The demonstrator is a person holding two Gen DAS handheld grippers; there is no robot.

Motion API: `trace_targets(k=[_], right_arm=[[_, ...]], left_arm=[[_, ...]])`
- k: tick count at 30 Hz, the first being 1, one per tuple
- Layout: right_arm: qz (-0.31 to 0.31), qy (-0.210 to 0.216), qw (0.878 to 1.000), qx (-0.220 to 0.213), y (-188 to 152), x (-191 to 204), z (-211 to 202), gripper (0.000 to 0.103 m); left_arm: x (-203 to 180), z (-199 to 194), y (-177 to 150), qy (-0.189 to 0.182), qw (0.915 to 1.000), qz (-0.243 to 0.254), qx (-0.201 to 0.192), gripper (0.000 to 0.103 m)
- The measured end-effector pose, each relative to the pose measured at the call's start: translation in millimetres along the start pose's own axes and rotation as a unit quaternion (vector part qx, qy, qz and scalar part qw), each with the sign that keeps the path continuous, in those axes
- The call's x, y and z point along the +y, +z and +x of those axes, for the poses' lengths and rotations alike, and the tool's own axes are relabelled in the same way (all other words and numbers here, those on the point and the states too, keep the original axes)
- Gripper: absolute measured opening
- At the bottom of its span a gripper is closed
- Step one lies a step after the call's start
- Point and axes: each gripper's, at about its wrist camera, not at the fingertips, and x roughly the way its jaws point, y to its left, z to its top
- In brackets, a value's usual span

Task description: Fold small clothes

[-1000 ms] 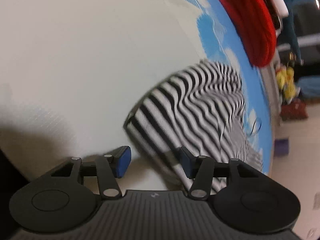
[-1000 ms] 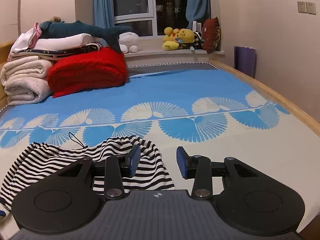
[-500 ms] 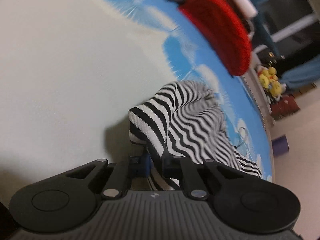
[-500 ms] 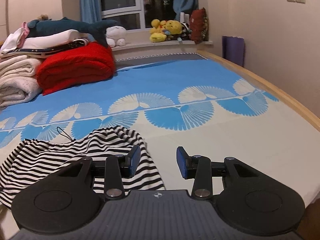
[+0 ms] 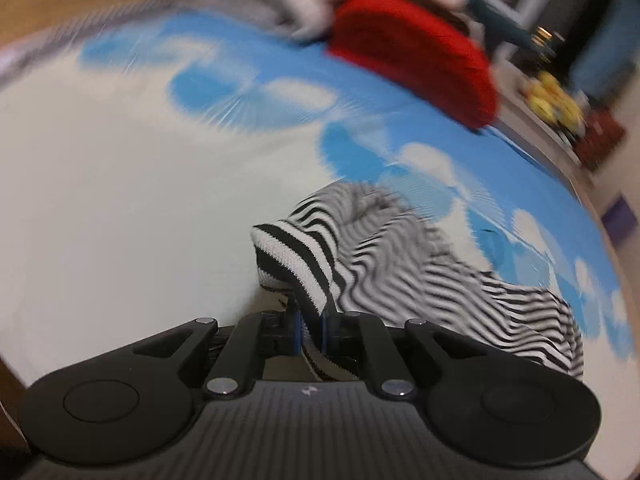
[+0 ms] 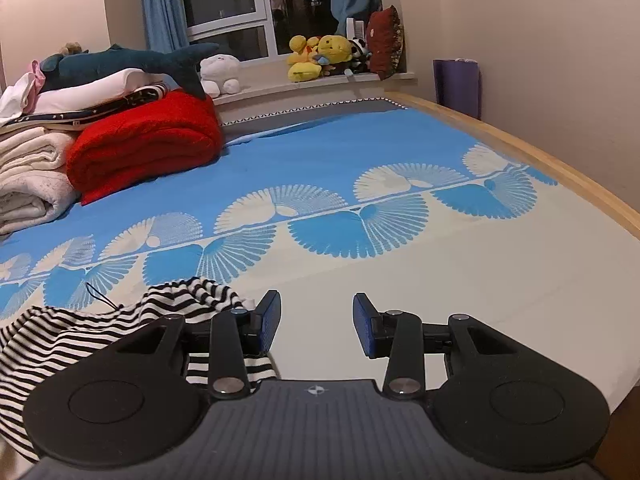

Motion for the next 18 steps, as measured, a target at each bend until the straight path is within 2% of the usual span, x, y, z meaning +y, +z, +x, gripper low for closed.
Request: trace_targets(k=[3,5,8,10,12,13,15,16,17,18], right_arm=[[0.001,0.004,1.0,-0.003,2.7,-1.9,-0.7,0.041],[0.006,0.01,1.0,-0.005,4.5,-5.9,-2.1,0.041],[0.007,0.019,1.0,-0.009,5.2,-11.7,-5.7,0.041],[0.001,0.021,1.0,-0.012,5.8,-15.7,-7.5,0.041],[0.002,0.022,1.0,-0.017,6.9,-21.6,-8.8,0.041],[0.007,0.023,1.0,-0.018,7.5,-25.8,-9.3,0.041],[0.02,0.022,0.999,-0.018,8.4,-34.8,-9.7,0.041],[0.028,0.021,0.999,-0.017,8.7,-39.5,-9.9,0.041],[0.037,0.02,0.999,-0.014,8.7,-44.5,-10.0,0.041],[0.049,0.023,0.999,-0.009,8.4,-50.5,-9.5,0.041]], left_arm=[[-65.1,-18.2,8.1,-0.007,0.9964,0.078,-0.032,0.009],[-118.3,-30.7,7.7,-0.029,0.9899,0.128,-0.055,0.009],[-206.8,-44.5,-17.1,-0.081,0.9716,0.208,-0.079,0.009],[-263.5,-55.0,-49.6,-0.132,0.9495,0.271,-0.088,0.009],[-303.0,-50.7,-84.5,-0.183,0.9272,0.32,-0.067,0.009],[-322.6,-45.3,-105.8,-0.214,0.9115,0.349,-0.035,0.01],[-344.6,-32.7,-133.1,-0.26,0.8829,0.389,0.038,0.021],[-352.3,-23.7,-144.0,-0.279,0.8637,0.409,0.095,0.027],[-354.2,-19.7,-148.5,-0.286,0.8524,0.42,0.125,0.027],[-348.7,-23.0,-147.7,-0.285,0.851,0.425,0.117,0.027]])
